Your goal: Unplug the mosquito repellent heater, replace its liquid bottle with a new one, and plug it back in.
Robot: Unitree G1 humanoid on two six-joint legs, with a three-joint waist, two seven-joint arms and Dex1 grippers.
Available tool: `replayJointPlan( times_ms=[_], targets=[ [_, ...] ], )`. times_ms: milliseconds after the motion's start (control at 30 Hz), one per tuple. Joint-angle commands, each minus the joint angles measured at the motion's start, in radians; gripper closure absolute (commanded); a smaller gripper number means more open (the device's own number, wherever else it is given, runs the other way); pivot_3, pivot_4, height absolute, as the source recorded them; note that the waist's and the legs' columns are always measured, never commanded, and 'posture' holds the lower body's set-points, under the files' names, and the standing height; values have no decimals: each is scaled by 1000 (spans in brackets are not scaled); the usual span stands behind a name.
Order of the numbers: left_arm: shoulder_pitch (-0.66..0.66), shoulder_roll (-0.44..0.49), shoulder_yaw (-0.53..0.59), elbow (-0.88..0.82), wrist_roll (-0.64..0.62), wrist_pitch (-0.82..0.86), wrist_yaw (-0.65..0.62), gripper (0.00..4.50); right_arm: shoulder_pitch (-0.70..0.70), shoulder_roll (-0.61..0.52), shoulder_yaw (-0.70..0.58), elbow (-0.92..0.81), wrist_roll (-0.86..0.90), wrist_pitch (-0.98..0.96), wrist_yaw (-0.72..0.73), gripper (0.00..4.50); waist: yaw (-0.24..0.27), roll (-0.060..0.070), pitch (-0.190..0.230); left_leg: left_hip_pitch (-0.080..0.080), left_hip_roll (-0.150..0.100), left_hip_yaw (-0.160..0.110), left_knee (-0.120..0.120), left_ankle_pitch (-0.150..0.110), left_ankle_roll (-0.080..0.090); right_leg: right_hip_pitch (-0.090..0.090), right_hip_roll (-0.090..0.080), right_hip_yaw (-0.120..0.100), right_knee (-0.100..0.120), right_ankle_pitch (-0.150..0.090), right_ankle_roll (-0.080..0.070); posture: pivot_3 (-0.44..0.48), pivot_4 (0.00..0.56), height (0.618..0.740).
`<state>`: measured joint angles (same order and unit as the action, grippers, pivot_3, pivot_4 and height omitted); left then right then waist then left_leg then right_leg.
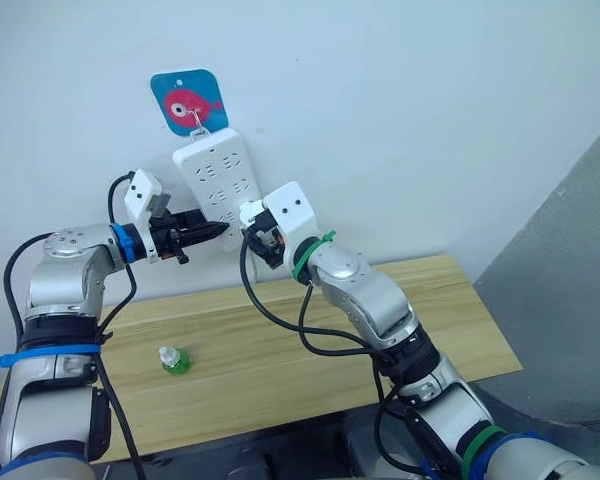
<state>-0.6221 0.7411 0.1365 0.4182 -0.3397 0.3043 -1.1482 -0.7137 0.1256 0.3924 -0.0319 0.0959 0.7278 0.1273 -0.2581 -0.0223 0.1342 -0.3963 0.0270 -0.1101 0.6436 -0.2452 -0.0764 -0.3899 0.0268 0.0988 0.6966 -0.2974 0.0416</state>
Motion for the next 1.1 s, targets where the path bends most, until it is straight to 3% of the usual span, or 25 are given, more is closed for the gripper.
replayJointPlan(
  times_ms=[33, 333, 500, 667, 833, 967, 1100],
  targets=[
    [-7, 14, 8, 19, 45, -61, 58, 3171, 24, -20, 19, -171, -11, 23, 27, 1545, 2, 0, 0, 0, 0, 0, 0, 0, 0, 0, -1, 0, 0, 0, 0, -269, 118, 740],
    [-9, 2, -6, 37, 47, -93, 92, 3171, 98, -113, 13, -404, 8, 175, 71, 1545, 1, 1, 1, 1, -1, 0, 1, 0, 0, 1, 0, 0, 1, -2, 4, -281, 122, 740],
    [36, 9, 37, -6, -9, -71, 69, 3171, 143, -156, -78, -487, 58, 220, 102, 1545, 2, 2, 1, 1, 0, 0, 0, 0, 0, 1, 0, 0, 1, -3, 4, -281, 118, 740],
    [123, 40, 70, -47, -8, -134, 60, 1595, 164, -171, -178, -516, 104, 223, 118, 1545, -11, 2, 1, 1, 0, 0, -1, 0, 0, 0, 0, 0, 1, -3, 3, -256, 92, 740],
    [261, 52, 194, -174, -46, -151, 135, 24, 183, -198, -279, -554, 171, 216, 148, 1545, -12, 2, 1, 0, 1, 0, -2, 0, 0, -1, -5, -1, 1, -1, -3, -210, 73, 740],
    [442, 47, 336, -378, -77, -190, 181, 0, 197, -199, -376, -573, 259, 210, 176, 1545, -6, 2, 0, 0, 2, 1, -3, 0, 0, -2, -7, 0, 1, -1, -3, -153, 73, 740],
    [655, 6, 374, -668, -143, -114, 205, 0, 205, -181, -466, -578, 355, 225, 181, 1545, 26, 2, 1, 0, 2, 1, -3, 0, 0, -1, -8, 0, 0, -2, -2, -117, 81, 740]
  ],
)
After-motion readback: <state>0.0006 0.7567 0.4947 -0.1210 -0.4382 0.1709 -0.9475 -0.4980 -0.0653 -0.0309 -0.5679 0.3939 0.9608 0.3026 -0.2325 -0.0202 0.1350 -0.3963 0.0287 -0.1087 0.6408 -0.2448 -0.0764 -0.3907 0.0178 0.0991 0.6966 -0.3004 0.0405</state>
